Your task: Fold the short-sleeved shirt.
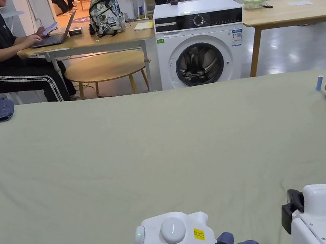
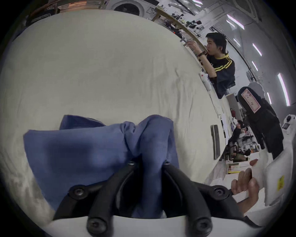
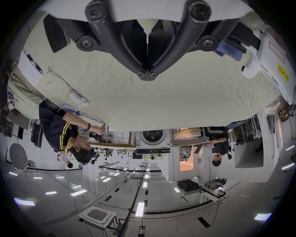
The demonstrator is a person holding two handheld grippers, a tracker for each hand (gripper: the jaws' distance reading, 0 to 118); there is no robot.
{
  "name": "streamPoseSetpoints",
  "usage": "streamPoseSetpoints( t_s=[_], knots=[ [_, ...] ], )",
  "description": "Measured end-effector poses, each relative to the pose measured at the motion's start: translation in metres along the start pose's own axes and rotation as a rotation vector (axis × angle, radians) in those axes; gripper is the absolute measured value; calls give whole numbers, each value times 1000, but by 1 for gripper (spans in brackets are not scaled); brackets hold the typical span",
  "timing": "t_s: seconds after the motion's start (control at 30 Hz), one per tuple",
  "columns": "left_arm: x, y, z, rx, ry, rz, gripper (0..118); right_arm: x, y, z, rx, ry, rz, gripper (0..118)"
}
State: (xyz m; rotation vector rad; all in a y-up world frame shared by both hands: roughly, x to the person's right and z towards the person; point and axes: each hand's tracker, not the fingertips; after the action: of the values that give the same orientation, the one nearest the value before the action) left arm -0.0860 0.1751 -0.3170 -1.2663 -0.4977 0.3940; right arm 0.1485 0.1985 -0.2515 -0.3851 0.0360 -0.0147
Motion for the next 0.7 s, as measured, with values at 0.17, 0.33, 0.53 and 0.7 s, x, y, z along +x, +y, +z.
streamPoseSetpoints(
  t_s=[0.17,0.33,0.53,0.7],
  knots=[
    [3,-4,27,26,-74,-18,31,3,-1,1,-4,-5,3,0],
    [0,-3,55,98,-165,-46,31,5,-3,3,-8,-10,-1,0],
    [-20,-2,25,90,-175,-5,3,5,-5,6,-9,-15,-8,0],
    [-29,-9,-27,-5,-199,43,1,5,-7,7,-14,-16,3,0]
  ],
)
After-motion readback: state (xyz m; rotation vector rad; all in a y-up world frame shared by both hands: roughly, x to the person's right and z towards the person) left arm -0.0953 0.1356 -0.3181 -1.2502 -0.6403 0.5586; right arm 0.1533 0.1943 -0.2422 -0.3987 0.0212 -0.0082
